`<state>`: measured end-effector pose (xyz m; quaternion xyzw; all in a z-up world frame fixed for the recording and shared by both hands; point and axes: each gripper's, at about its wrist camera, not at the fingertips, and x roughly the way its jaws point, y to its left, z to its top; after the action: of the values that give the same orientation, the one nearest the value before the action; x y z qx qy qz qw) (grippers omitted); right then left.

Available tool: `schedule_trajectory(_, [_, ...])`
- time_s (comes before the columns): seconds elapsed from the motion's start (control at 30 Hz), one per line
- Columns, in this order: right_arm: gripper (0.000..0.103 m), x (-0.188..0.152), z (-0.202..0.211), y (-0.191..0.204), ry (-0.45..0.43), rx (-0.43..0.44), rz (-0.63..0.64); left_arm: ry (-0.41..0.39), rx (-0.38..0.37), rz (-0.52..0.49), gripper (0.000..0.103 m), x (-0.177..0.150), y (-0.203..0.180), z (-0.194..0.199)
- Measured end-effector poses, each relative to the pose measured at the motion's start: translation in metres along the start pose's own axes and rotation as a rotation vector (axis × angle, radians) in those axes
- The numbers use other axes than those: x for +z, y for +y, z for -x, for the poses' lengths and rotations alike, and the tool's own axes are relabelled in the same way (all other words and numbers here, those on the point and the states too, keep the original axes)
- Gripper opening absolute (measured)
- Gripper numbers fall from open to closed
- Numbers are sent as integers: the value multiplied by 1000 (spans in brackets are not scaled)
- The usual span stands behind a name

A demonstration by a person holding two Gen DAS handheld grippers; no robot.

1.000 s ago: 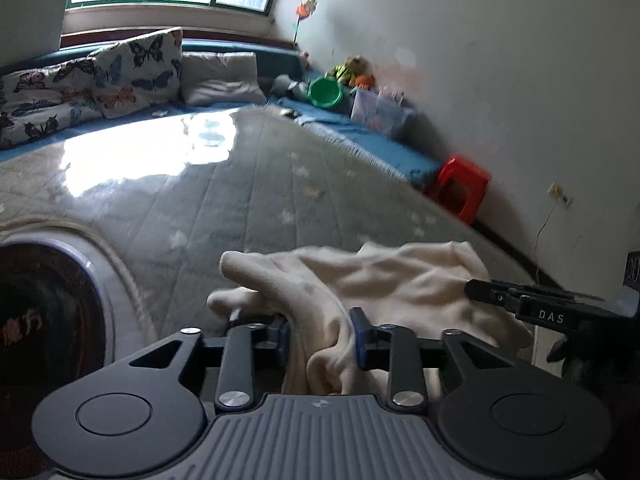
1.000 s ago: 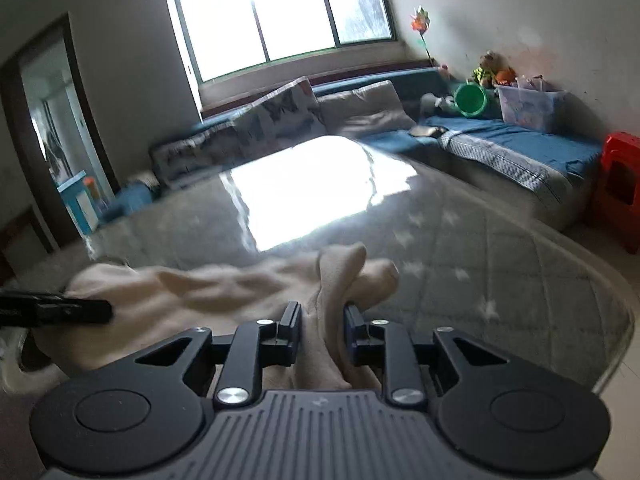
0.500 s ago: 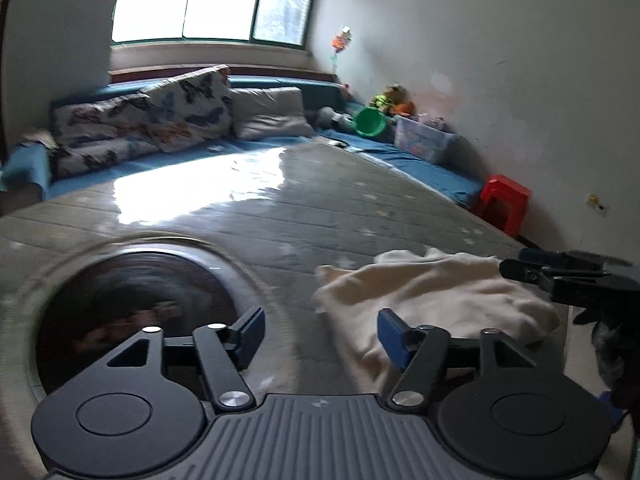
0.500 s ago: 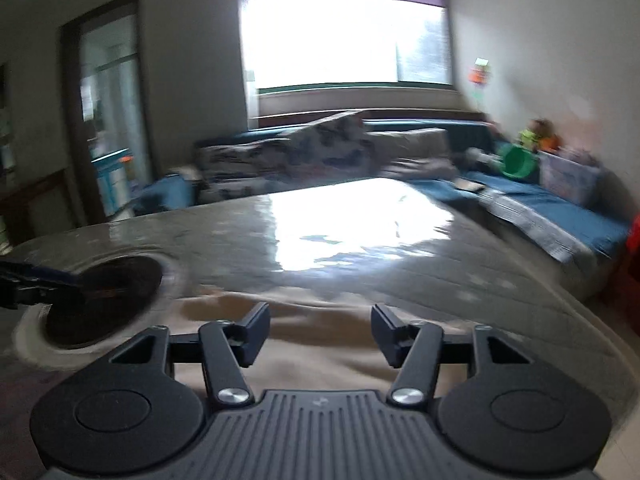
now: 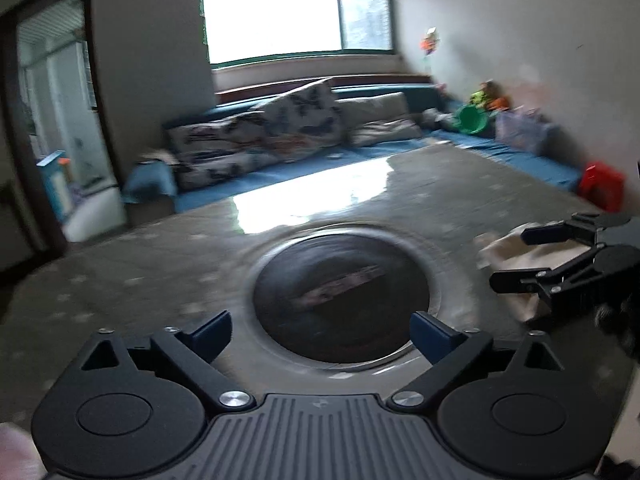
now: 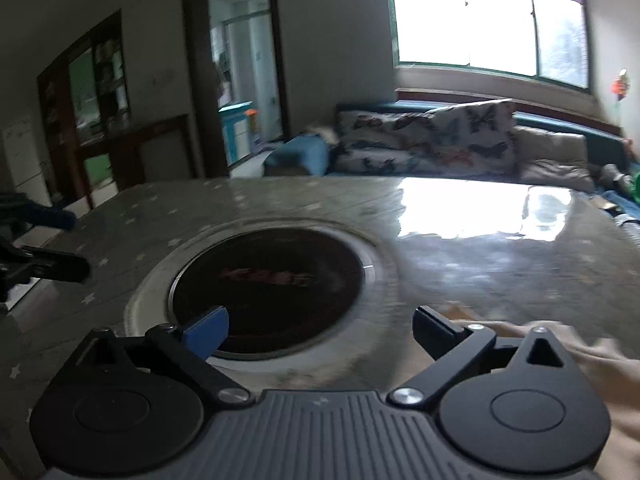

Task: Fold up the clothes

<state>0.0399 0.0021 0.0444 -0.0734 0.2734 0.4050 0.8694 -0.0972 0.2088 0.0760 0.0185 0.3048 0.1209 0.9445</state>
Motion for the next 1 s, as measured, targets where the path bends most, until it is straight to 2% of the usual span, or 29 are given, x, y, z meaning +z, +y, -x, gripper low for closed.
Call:
schedule_trajectory(0.13, [103, 4, -25, 21, 30, 25, 30, -7, 84, 28, 103, -23, 18, 2])
schedule_trajectory(0.23, [103, 0, -39, 30, 46, 18, 44, 5, 134, 104, 103, -45, 26, -10])
schedule_trajectory(0.33, [103, -4, -47, 32, 56, 9, 45, 31, 175, 162, 103, -63, 30, -25])
schedule_trajectory(0.53, [103, -14, -60, 31, 75, -18, 44, 54, 275, 216, 103, -83, 38, -49])
schedule_trajectory(0.7, [103, -18, -71, 29, 108, -9, 32, 53, 314, 241, 103, -87, 44, -56])
schedule_trajectory(1.0, [103, -26, -82, 27, 153, 7, 32, 94, 313, 278, 103, -83, 51, -64])
